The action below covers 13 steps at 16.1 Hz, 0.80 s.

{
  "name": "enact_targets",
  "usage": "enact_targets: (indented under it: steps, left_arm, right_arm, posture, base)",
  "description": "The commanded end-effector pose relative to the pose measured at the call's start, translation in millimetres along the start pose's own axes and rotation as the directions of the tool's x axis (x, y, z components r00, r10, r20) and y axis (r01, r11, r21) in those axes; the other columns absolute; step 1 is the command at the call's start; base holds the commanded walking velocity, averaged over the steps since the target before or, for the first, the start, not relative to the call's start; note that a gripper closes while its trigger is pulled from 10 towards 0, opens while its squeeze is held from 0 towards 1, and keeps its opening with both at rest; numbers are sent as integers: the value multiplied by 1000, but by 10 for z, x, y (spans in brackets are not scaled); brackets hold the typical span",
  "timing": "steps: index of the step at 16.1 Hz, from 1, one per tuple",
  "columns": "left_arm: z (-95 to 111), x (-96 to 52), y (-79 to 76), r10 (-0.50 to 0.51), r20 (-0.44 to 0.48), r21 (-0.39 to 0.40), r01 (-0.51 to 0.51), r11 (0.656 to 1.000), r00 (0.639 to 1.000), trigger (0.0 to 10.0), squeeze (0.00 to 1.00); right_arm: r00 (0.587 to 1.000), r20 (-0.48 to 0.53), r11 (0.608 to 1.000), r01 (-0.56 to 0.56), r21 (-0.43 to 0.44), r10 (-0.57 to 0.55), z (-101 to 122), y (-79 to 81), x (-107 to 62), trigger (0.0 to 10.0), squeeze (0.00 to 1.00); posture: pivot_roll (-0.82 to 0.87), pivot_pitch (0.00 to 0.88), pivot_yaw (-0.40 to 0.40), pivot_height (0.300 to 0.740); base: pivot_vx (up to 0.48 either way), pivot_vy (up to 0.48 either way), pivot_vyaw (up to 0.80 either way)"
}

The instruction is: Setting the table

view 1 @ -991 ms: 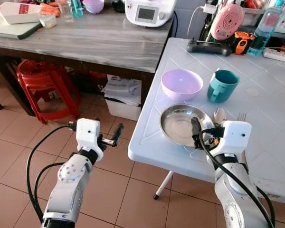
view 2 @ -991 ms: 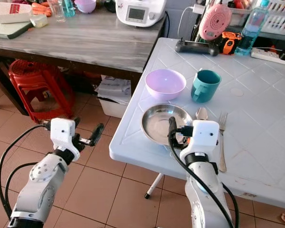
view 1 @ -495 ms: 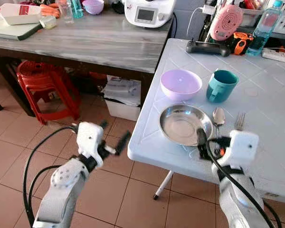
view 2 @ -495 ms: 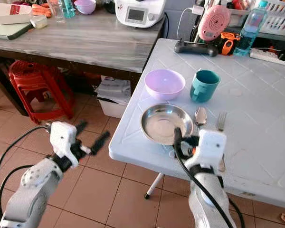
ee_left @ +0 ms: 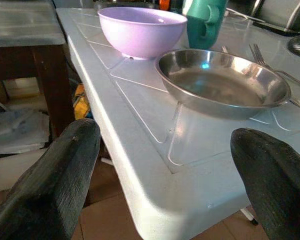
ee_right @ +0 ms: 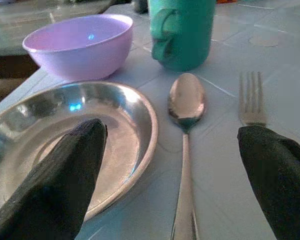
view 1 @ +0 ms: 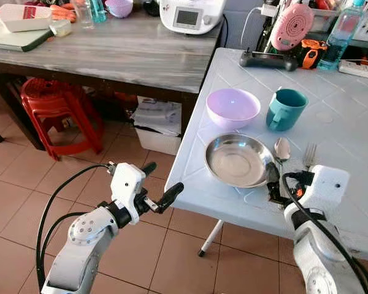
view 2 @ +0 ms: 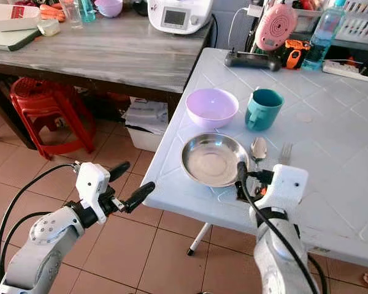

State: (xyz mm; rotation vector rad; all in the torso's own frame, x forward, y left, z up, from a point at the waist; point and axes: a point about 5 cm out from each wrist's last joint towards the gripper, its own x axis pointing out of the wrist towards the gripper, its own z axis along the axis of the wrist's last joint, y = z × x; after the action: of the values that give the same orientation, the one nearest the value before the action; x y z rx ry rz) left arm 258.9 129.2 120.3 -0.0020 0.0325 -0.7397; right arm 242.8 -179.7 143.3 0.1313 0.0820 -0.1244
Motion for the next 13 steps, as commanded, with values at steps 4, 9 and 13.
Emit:
enact_targets:
  steps: [4, 9, 13]
  left_arm:
    - [-3, -31, -51, -25, -11, 2, 26, 1000, 1000, 10000, 0]
    - [-17, -27, -78, -29, -13, -4, 29, 1000, 999, 10000, 0]
    - [-16, -14, -85, -39, -12, 2, 39, 999, 999, 10000, 0]
  right_arm:
    - [999, -35, 999, -41, 18, 41, -30, -14, 75, 10000, 0]
    - [996, -60, 997, -63, 51, 66, -62, -17, 174, 10000, 0]
    - [991, -105, 993, -78, 92, 88, -161, -17, 207, 10000, 0]
  posture:
    - [-41, 158, -8, 740]
    - [-43, 161, -7, 740]
    - [-43, 161, -7, 740]
  base:
    - [0, 0, 0]
    - [0, 0, 0]
    - [0, 0, 0]
